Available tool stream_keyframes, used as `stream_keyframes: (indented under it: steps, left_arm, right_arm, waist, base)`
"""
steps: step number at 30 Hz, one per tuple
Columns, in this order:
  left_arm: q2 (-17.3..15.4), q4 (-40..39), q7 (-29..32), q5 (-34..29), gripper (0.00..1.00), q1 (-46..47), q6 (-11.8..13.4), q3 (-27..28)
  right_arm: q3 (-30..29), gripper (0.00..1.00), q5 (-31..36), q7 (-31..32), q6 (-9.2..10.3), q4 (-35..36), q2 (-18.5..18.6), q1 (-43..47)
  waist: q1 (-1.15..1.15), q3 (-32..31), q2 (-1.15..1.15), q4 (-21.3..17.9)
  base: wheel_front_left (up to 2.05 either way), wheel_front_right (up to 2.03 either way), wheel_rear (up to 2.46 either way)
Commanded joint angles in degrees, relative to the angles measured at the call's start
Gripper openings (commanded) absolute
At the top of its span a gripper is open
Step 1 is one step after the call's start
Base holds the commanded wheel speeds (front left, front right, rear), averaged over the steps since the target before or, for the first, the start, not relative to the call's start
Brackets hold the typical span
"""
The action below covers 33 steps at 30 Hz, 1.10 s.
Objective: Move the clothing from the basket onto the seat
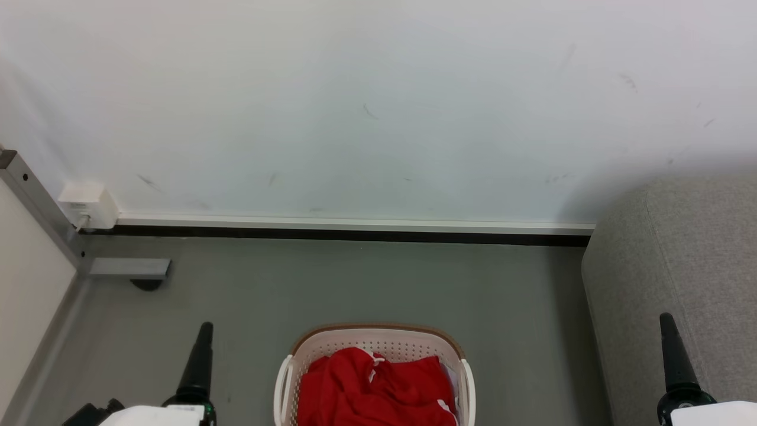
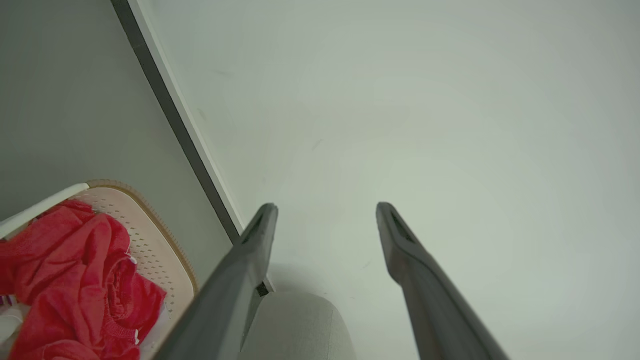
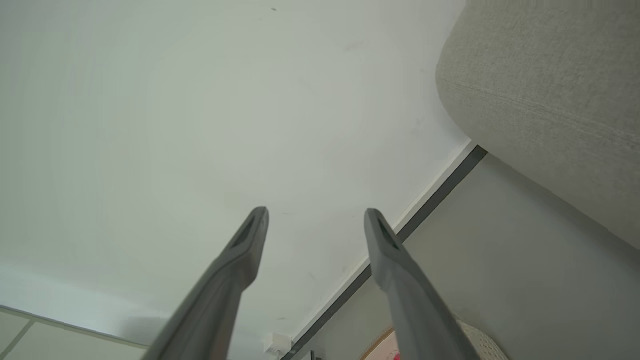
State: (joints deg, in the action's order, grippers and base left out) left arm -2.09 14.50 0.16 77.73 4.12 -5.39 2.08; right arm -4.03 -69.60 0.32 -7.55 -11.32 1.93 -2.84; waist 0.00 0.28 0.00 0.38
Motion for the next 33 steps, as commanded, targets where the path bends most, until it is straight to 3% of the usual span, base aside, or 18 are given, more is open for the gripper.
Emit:
stream_keyframes:
  steps: [1,16,33]
  left_arm:
    - [-0.48,-1.18,-0.62,-2.53,1.0,0.62,0.27,-0.29]
    - [-0.59,-1.81,-3.85,-20.99,1.0,0.48,2.05,-3.55]
    - [-0.71,-3.84,-6.8,-37.09,1.0,0.0,4.46,-5.4]
  right_arm:
    - [0.24,1.0,3.2,-0.78,0.02,1.44,0.58,-0.33]
    - [1.8,1.0,20.65,-4.01,0.04,4.05,0.75,0.33]
    - [3.11,1.0,33.13,-6.92,0.05,5.31,1.11,1.23]
  waist:
    - [0.0,0.0,0.0,0.04]
    - [0.0,0.07,0.0,0.23]
    - [0.0,0.06,0.0,0.5]
  base:
    - [0.0,0.0,0.0]
    - [0.0,0.0,0.0]
    - [0.0,0.0,0.0]
